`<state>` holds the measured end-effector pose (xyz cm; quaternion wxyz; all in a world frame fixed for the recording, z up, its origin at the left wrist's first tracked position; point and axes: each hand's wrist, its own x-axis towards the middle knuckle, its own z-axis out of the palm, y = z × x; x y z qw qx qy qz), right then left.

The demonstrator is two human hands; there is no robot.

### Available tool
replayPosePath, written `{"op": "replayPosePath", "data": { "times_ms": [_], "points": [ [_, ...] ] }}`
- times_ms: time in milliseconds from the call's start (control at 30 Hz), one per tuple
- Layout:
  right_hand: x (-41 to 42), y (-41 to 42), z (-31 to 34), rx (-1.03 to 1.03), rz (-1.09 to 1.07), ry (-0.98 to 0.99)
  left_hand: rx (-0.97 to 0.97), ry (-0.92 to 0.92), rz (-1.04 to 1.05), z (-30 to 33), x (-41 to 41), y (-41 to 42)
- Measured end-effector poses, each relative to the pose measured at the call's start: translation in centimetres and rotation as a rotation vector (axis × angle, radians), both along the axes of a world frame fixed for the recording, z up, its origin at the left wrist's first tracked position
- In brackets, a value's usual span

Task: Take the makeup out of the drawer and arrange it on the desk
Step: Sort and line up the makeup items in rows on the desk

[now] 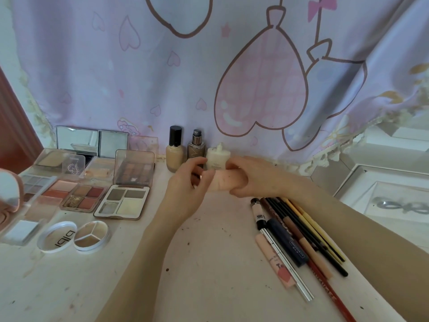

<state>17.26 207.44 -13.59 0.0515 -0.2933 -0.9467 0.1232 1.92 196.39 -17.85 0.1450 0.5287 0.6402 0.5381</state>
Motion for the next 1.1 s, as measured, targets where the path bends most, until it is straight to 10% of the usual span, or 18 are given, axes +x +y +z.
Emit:
{"op": "replayPosePath", "data": {
  "times_ms": [367,633,833,1100],
  "points": [
    [1.4,-2.5,2.7,-0.886,0.061,0.250,0.149,-0.247,-0.408,2.4,-0.1,-1.8],
    [-0.1,-3.8,0.7,-0.155,-0.073,0.232,0.033,-0.199,-0.055,1.4,-0.2,-1.0],
    [1.1,-3.0,0.7,-0.328,-0.132,0.295,0.048,-0.337,-0.460,1.6,-1.8,-1.7],
    [1.5,-2.8,0.2,-0.401,-0.085,0.349,0.045,-0.283,-0.327,1.7,-1.1,-1.3]
  ]
}}
